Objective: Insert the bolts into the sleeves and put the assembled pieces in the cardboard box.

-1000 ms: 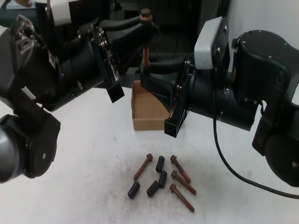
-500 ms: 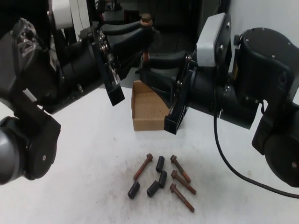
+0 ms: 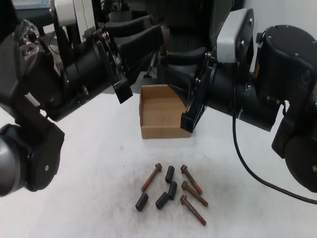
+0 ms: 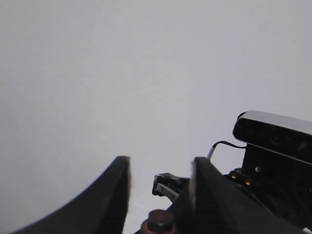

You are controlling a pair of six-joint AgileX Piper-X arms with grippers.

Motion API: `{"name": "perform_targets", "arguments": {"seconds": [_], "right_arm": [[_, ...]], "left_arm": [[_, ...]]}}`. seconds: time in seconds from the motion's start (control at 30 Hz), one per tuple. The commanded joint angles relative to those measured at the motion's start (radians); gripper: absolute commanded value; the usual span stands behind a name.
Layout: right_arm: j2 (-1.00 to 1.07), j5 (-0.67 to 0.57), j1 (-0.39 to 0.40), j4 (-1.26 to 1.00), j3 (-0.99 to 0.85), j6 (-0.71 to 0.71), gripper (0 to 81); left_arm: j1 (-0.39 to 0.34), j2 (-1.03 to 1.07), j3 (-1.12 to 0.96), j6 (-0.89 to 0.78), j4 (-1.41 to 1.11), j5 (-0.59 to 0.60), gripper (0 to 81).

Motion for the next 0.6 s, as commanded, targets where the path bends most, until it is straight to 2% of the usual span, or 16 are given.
{"name": "perform_targets", "arguments": {"seconds": [0.0,0.17,0.27,0.37,0.43,0.5,0.57], "right_arm": [[-0.007,-0.018,-0.007,-0.019,-0.003,-0.001,0.9],[-0.007,-0.019,-0.007,-0.01,-0.003,-0.001,0.9],[-0.007,0.009,-0.007,0.018,-0.005,0.012,0.9],[-0.007,0.104,-0.016,0.101,-0.015,0.109,0.9],[-0.007,0.138,-0.027,0.18,-0.044,0.131,0.9],[-0.001,0.205,-0.044,0.297,-0.096,0.131,0.9],[0.026,0.25,-0.066,0.429,-0.165,0.157,0.9]], "left_arm": [[0.0,-0.006,-0.003,-0.008,-0.01,-0.007,39.6],[0.0,-0.006,-0.003,-0.008,-0.012,-0.024,39.6],[0.006,-0.022,-0.003,-0.004,-0.017,-0.123,39.6],[0.031,-0.049,-0.003,-0.004,-0.019,-0.266,37.5],[0.056,-0.062,-0.003,-0.004,-0.009,-0.342,31.1],[0.08,-0.073,-0.003,0.036,0.018,-0.379,20.1],[0.089,-0.091,-0.003,0.103,0.083,-0.437,2.1]]}}
